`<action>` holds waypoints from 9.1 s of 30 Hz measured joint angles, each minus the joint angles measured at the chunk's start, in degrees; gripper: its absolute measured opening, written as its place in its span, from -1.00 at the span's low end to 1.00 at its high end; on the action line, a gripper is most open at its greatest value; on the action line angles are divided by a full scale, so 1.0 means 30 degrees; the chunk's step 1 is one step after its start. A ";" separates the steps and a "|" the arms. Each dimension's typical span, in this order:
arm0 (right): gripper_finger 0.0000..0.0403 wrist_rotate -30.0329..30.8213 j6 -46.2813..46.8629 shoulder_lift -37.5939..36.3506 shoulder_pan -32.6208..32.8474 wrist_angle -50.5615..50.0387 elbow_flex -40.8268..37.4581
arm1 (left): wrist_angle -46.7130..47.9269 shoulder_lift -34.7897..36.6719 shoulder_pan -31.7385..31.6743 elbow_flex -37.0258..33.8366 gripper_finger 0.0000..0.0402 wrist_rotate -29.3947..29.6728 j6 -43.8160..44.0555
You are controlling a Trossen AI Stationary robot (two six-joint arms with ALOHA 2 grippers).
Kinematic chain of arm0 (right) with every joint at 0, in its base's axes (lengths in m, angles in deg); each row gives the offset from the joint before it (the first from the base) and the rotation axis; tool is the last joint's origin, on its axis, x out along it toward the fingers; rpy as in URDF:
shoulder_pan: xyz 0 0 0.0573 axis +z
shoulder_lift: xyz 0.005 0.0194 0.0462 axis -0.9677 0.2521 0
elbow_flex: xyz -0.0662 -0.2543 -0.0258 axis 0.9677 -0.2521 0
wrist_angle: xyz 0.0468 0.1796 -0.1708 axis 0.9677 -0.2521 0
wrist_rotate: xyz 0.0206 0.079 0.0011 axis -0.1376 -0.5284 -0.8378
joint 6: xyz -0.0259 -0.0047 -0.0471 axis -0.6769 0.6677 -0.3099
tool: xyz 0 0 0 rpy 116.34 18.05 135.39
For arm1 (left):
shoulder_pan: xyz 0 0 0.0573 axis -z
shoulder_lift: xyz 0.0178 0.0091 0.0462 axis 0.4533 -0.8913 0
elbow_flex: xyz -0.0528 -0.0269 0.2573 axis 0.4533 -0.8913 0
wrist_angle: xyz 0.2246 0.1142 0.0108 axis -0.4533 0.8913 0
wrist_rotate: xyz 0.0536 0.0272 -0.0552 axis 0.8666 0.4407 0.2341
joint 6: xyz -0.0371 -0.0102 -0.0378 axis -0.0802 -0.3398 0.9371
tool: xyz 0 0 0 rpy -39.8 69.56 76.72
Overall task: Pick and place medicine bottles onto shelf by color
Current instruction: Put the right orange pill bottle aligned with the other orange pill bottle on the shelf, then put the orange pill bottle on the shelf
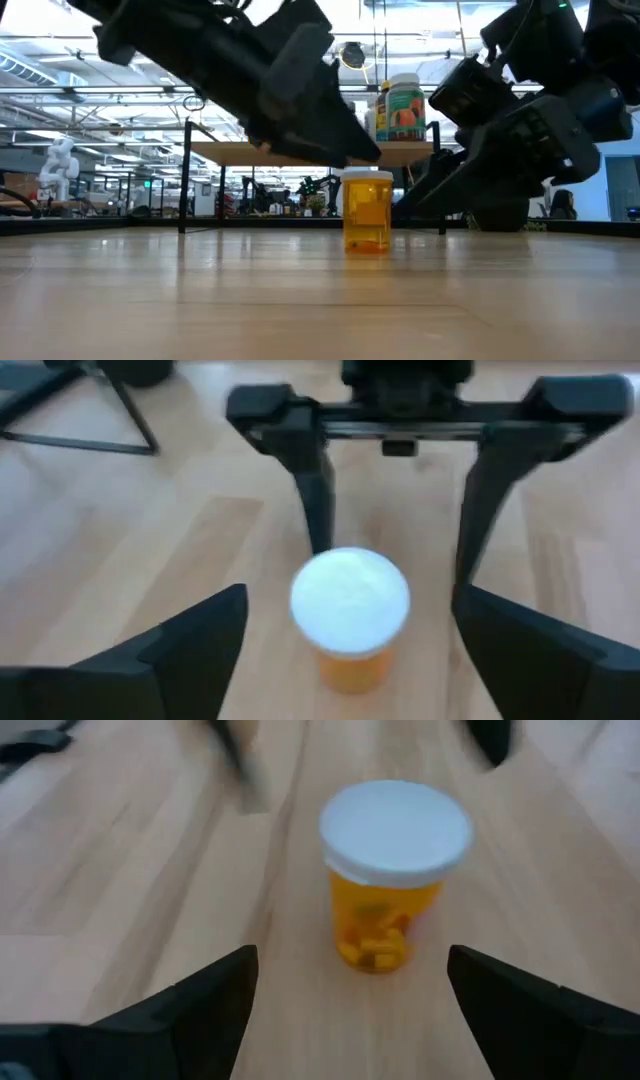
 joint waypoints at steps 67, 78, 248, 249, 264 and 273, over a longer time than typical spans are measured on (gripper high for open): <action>0.59 0.0188 0.1012 0.0000 0.0095 -0.0306 -0.0065 | 1.1752 1.0539 -1.0790 -0.0007 0.08 0.1746 -0.0896; 0.59 0.0188 0.0994 0.0000 0.0095 -0.0367 -0.0065 | 1.1358 0.9899 -1.1941 -0.0007 0.09 0.0061 -0.0377; 0.95 -0.2281 -0.1639 0.6601 0.0721 0.1967 0.9850 | 2.1463 0.6806 1.3227 -0.1260 0.09 -0.7080 2.2150; 0.95 -0.2278 -0.1639 0.6601 0.0717 0.1967 0.9850 | 2.1473 0.6813 1.3195 -0.1260 0.05 -0.7206 2.2153; 0.95 -0.2289 -0.1428 0.6498 0.1243 -0.0492 0.9858 | 2.4218 0.6886 0.9473 -0.0275 0.09 -0.8237 1.8353; 0.95 -0.2238 -0.1490 0.5014 0.1476 -0.2994 0.9843 | 2.7445 0.6886 0.5575 0.2374 0.12 -0.7770 1.2840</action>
